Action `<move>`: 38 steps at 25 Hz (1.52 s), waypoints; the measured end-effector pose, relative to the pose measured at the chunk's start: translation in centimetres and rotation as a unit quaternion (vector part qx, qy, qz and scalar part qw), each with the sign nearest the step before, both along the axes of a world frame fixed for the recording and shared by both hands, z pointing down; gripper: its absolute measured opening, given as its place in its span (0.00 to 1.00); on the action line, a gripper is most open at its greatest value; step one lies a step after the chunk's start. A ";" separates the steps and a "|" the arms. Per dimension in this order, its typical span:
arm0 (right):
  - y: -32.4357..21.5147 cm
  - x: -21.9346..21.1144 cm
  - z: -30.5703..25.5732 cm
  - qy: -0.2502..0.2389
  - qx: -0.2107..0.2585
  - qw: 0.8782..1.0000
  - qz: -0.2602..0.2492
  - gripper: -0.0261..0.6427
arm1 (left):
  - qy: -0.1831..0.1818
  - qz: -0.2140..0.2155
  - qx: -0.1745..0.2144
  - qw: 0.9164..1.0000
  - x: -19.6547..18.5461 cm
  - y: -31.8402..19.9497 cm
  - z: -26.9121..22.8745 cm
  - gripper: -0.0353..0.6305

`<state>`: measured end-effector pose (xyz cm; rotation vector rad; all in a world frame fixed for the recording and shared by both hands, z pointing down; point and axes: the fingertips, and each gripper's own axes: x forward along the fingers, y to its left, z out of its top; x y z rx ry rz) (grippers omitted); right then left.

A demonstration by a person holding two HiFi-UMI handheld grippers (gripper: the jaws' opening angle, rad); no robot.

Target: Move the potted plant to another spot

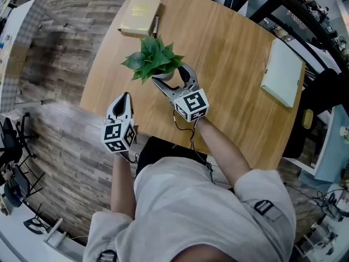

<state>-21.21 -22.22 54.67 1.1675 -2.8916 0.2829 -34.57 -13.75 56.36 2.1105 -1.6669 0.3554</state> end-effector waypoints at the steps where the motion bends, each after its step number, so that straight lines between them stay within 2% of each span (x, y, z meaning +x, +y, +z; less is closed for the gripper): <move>1: 0.0 -0.1 0.4 0.004 -0.003 1.000 -0.001 0.63 | 0.000 0.001 -0.002 1.000 0.0 0.0 0.2 0.07; 18: 0.2 0.7 8.9 0.105 -0.061 0.992 -0.024 0.63 | 0.002 0.016 -0.025 1.000 1.1 0.4 2.1 0.07; 26: 0.8 0.9 11.1 0.124 -0.080 0.989 -0.028 0.63 | 0.000 0.021 -0.032 0.999 1.1 0.5 2.5 0.07; 38: 1.6 1.9 11.6 0.132 -0.078 0.988 -0.030 0.63 | 0.001 0.022 -0.048 0.999 1.9 1.6 3.6 0.07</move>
